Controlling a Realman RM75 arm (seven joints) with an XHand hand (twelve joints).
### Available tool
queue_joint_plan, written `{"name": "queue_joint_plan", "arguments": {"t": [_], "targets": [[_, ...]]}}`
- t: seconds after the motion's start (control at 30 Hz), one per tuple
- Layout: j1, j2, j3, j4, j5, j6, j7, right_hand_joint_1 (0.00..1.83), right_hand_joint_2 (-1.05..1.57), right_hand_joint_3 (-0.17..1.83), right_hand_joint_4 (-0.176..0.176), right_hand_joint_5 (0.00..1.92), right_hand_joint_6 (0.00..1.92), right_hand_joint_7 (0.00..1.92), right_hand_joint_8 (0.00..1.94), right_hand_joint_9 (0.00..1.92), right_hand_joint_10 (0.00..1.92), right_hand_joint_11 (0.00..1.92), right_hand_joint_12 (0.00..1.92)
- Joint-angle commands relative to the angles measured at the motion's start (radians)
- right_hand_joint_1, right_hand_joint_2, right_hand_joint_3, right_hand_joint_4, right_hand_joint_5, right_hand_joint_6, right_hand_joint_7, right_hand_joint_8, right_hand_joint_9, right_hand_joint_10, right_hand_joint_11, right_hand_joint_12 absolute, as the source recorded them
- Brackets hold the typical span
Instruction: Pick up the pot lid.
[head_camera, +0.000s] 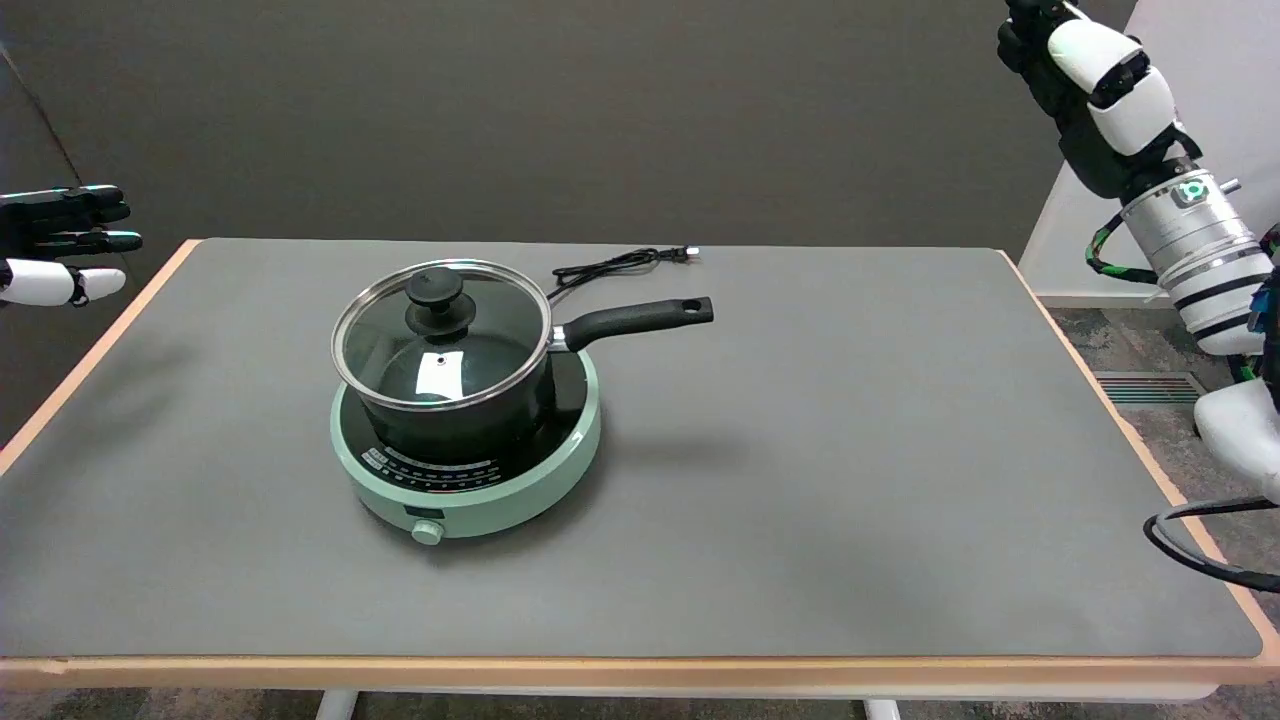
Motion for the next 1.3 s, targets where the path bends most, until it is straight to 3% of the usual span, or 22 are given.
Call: {"name": "queue_joint_plan", "arguments": {"t": [0.03,0.07,0.13,0.23,0.3,0.57,0.63,0.83,0.87,0.9,0.93,1.03,1.1,1.3], "targets": [[0.012,0.009,-0.014,0.001,0.036,0.051,-0.002,0.27,0.63,0.96,0.036,0.21,0.17,0.08,0.12,0.12,0.19,0.05,0.24],[0.012,0.010,-0.014,0.013,0.035,0.051,-0.002,0.27,0.63,0.95,0.036,0.21,0.17,0.08,0.12,0.12,0.19,0.05,0.24],[0.006,0.021,-0.011,0.054,0.020,0.049,-0.002,0.46,0.61,1.02,0.030,0.18,0.24,0.11,0.06,0.10,0.23,0.07,0.19],[0.003,0.051,-0.008,0.090,-0.011,0.051,-0.004,0.49,0.61,1.02,0.029,0.19,0.25,0.11,0.08,0.10,0.24,0.07,0.19],[0.011,0.066,-0.022,0.094,-0.013,0.055,-0.012,0.35,0.63,0.92,0.036,0.23,0.16,0.09,0.14,0.12,0.19,0.03,0.27],[0.050,0.113,-0.079,0.120,-0.014,0.058,-0.013,0.39,0.61,0.90,0.036,0.24,0.15,0.11,0.14,0.15,0.18,0.04,0.30],[0.065,0.129,-0.093,0.136,-0.022,0.065,-0.013,0.50,0.62,1.03,0.033,0.21,0.24,0.12,0.13,0.10,0.26,0.07,0.20],[0.145,0.170,-0.165,0.187,-0.079,0.066,-0.013,0.53,0.59,0.99,0.035,0.22,0.22,0.12,0.15,0.13,0.28,0.07,0.25],[0.169,0.176,-0.184,0.199,-0.094,0.061,-0.013,0.48,0.56,0.90,0.039,0.26,0.15,0.15,0.14,0.20,0.19,0.06,0.31],[0.192,0.179,-0.201,0.208,-0.114,0.055,-0.013,0.56,0.56,1.00,0.038,0.20,0.25,0.14,0.18,0.14,0.34,0.07,0.32],[0.212,0.179,-0.212,0.217,-0.135,0.049,-0.014,0.51,0.55,0.92,0.043,0.26,0.16,0.18,0.14,0.22,0.21,0.08,0.33],[0.284,0.180,-0.275,0.254,-0.236,0.012,-0.025,0.49,0.53,0.97,0.048,0.27,0.18,0.23,0.14,0.23,0.28,0.10,0.40],[0.350,0.175,-0.343,0.278,-0.301,-0.026,-0.060,0.54,0.56,0.90,0.051,0.29,0.16,0.26,0.16,0.30,0.20,0.13,0.39],[0.567,0.141,-0.615,0.273,-0.375,-0.131,-0.165,0.58,0.52,0.93,0.073,0.29,0.14,0.33,0.15,0.38,0.22,0.17,0.47]]}}
